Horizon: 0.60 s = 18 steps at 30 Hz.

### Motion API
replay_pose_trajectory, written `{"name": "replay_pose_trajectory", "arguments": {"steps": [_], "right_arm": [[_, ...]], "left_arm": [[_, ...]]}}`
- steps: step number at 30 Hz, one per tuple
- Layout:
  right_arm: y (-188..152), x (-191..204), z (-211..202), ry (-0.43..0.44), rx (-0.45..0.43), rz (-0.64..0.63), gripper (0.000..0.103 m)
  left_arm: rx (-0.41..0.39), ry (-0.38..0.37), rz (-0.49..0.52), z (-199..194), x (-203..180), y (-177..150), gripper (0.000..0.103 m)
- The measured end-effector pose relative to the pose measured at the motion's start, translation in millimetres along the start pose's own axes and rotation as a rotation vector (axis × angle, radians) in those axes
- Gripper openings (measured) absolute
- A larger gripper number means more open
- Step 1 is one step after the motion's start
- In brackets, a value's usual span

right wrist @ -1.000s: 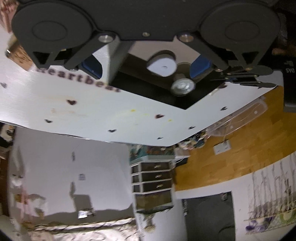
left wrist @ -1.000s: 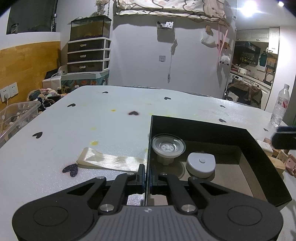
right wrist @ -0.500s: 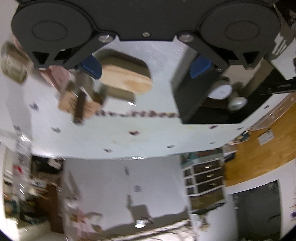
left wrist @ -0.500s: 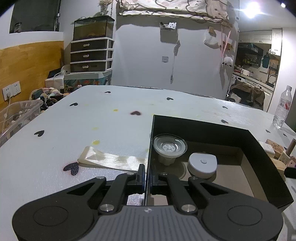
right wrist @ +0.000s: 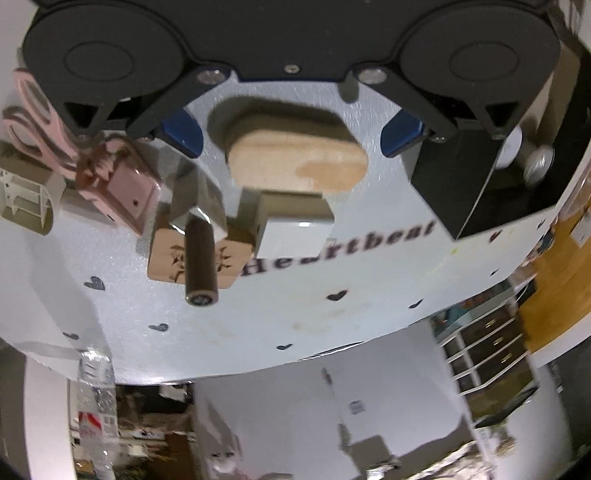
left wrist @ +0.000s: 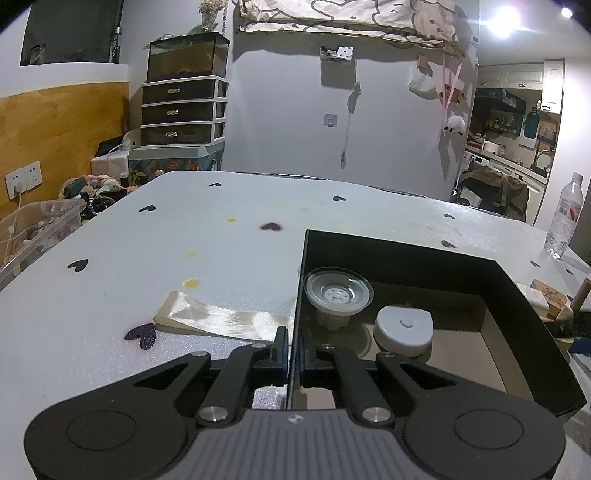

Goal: Organize rigid objects
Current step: 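Grasp the wooden oval block with the right gripper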

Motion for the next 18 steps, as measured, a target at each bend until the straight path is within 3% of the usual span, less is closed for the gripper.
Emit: {"name": "replay_pose_trajectory", "arguments": {"steps": [9,13,18], "right_arm": [[4,13,15,-0.054,-0.001,-0.054,0.102],[5,11,14,-0.092,-0.021,-0.100,0.090],[8,12,6,-0.050,-0.023,-0.098,0.089]], "left_arm": [[0.003,-0.006,0.004,3,-1,1,0.004],[0.004,-0.007,0.001,4,-1,1,0.004],[0.008,-0.013,0.001,6,-1,0,0.004]]}}
Point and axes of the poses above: each gripper's, at about its wrist camera, not at the fingertips, and z roughly the way its jaws point, x to its left, y to its top, the point moved 10 cm from there along z, roughly the way its jaws point, and after that the axes turned 5 degrees about y, right-handed, at the moved point
